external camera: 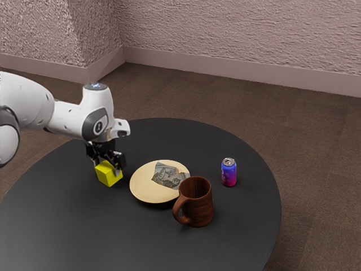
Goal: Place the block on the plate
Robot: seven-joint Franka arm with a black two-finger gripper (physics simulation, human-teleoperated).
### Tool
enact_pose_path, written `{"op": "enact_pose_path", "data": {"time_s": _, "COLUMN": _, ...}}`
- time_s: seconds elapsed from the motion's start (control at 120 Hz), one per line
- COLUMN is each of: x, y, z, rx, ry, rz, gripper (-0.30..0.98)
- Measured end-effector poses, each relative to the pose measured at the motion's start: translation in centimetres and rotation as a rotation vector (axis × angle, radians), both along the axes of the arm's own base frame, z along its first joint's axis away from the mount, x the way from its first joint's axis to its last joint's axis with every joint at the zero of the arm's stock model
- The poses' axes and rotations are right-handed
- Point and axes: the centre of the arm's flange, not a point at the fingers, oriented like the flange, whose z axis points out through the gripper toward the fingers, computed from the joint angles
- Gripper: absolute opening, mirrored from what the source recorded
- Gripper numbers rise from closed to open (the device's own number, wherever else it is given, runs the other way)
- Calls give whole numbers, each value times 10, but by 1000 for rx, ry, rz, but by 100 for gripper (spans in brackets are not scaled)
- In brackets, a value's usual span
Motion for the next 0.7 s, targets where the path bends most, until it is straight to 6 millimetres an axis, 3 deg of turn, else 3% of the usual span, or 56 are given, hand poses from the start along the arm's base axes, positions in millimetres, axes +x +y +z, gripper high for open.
{"op": "enact_pose_path", "data": {"time_s": 0.375, "x": 0, "y": -1, "z": -5, "rx": -12, "ry": 7, "rz": -24, "gripper": 68}}
{"op": "enact_pose_path", "data": {"time_s": 0.7, "x": 0, "y": -1, "z": -4, "rx": -13, "ry": 7, "rz": -39, "gripper": 46}}
